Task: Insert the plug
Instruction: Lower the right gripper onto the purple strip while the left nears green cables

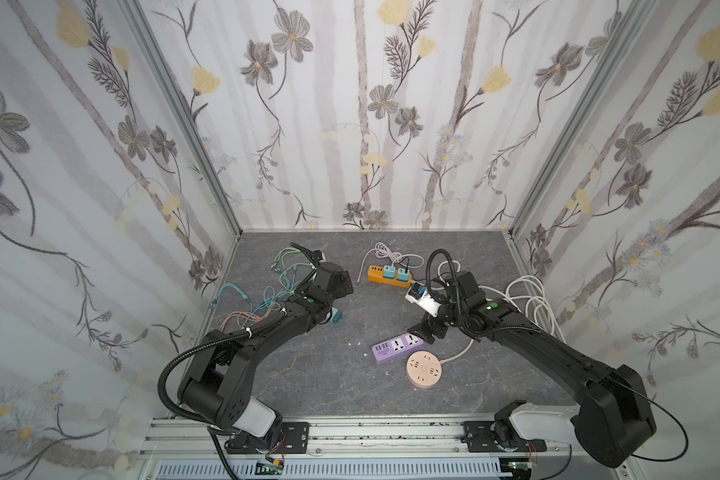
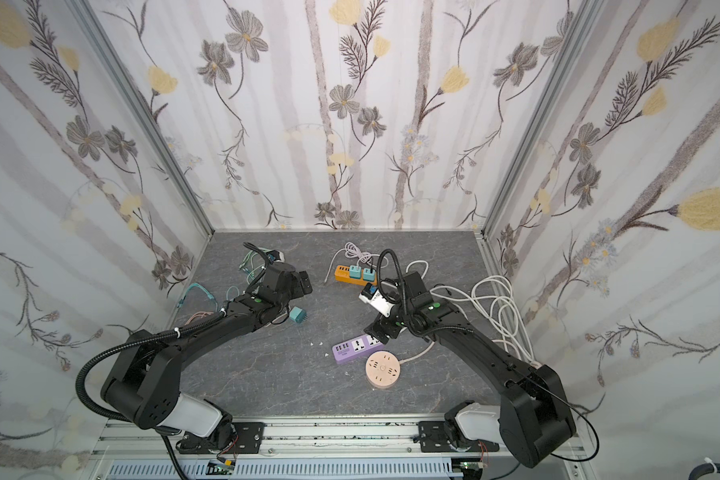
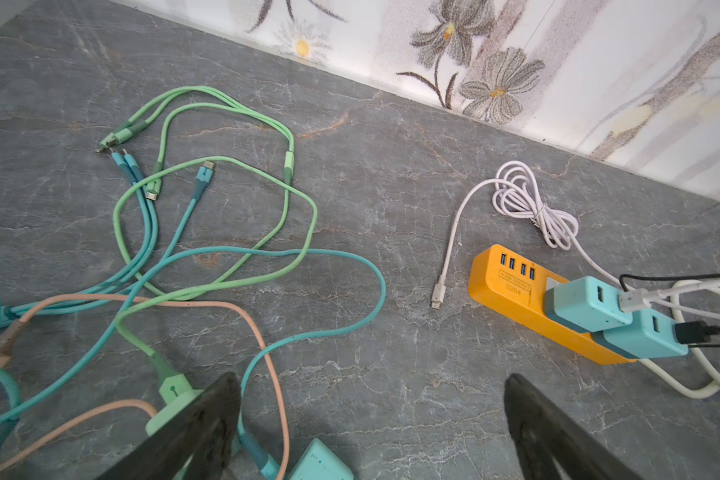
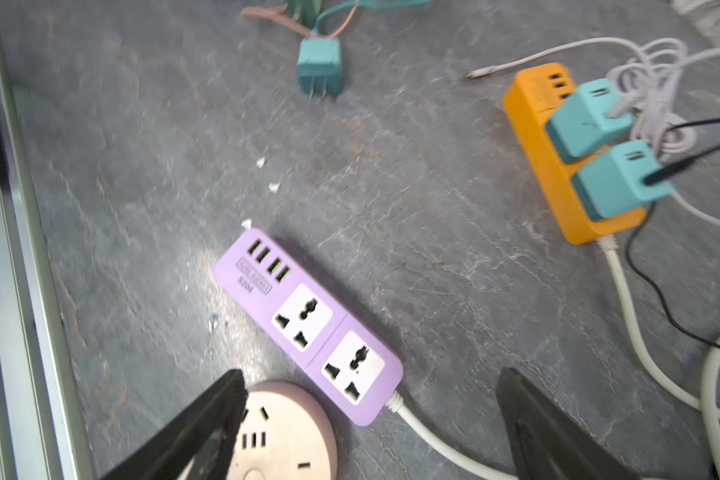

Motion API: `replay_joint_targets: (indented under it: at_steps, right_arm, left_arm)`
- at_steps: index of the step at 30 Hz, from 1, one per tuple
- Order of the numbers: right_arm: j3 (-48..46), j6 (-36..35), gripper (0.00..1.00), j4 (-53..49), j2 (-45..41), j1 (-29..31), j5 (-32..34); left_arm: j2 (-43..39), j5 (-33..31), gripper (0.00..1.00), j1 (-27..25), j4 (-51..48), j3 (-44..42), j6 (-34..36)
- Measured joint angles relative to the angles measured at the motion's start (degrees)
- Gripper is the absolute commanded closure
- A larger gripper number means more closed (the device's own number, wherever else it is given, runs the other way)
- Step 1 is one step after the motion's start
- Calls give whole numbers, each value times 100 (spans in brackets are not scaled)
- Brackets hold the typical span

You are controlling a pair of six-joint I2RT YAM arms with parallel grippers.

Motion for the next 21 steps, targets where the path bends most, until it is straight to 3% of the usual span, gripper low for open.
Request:
replay_joint_targets:
  at_steps: [9,21]
  right_arm:
    - [1056,-1884,10,-1143,1705,879,1095]
    - [1644,-2581,11,-1458,2754,1342,1504]
  left_arm:
    - [-374,-313,0,111,4,-271,-31]
    - [-791,-728,0,256,4,-612,-74]
